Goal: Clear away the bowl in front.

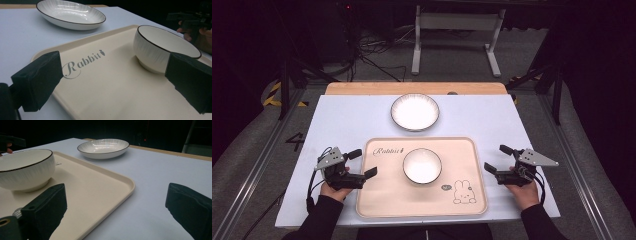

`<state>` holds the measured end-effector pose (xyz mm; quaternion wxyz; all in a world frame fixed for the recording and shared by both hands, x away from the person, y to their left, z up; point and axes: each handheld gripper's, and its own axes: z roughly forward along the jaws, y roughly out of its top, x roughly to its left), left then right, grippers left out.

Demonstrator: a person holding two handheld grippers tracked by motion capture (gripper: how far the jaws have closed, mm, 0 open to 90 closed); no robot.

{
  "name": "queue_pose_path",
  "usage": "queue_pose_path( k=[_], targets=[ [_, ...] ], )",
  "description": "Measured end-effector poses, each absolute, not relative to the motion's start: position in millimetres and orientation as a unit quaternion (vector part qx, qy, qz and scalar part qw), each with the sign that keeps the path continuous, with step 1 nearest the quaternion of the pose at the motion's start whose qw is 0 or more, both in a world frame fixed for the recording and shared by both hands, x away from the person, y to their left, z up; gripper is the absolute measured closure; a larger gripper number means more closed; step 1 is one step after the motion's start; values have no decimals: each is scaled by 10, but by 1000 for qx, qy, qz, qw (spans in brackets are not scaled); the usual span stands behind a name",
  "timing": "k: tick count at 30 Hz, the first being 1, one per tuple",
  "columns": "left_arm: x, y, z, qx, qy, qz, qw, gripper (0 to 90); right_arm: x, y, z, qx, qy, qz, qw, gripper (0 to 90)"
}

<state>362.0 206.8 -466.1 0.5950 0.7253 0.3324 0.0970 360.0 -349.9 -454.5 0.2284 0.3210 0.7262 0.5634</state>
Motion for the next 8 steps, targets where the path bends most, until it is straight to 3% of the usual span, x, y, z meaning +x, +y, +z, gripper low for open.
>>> queue_pose_path(
  k=[8],
  targets=[
    [3617,2066,-4655,723,333,99,596,18,3603,-3510,-4546,323,723,568,225,43]
  ],
)
